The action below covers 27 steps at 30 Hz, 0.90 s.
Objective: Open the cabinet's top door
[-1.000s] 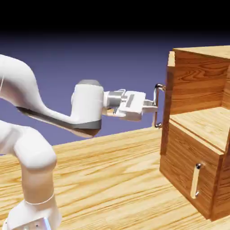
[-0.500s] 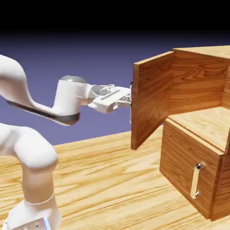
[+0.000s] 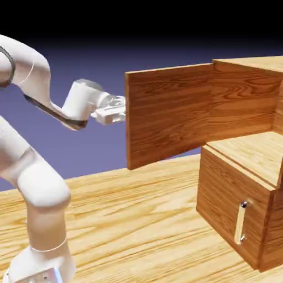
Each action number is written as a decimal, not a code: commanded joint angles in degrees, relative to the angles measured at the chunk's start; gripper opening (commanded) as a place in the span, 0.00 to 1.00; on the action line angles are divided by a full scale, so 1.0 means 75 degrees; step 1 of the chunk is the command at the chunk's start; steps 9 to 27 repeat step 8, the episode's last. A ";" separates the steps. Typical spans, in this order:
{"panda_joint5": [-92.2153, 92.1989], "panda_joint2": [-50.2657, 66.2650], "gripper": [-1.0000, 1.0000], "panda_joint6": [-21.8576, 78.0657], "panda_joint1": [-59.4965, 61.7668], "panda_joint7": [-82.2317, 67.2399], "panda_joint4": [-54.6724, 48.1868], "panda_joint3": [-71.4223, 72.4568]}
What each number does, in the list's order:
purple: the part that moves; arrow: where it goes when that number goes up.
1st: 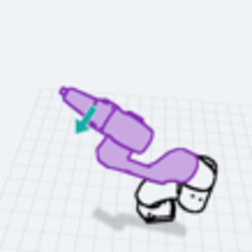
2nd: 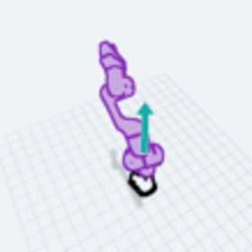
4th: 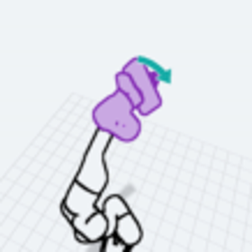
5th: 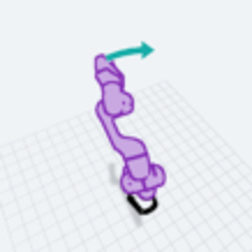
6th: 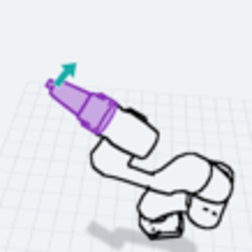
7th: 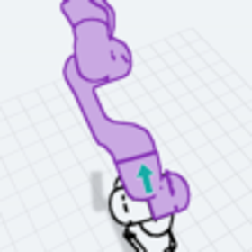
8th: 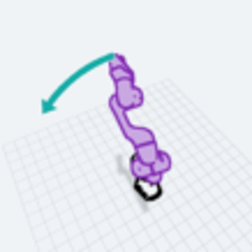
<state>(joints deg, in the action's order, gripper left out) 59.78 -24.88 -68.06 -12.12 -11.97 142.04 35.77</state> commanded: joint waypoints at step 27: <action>-0.0522 0.1653 1.00 0.1740 0.0376 0.0735 -0.1543 0.0759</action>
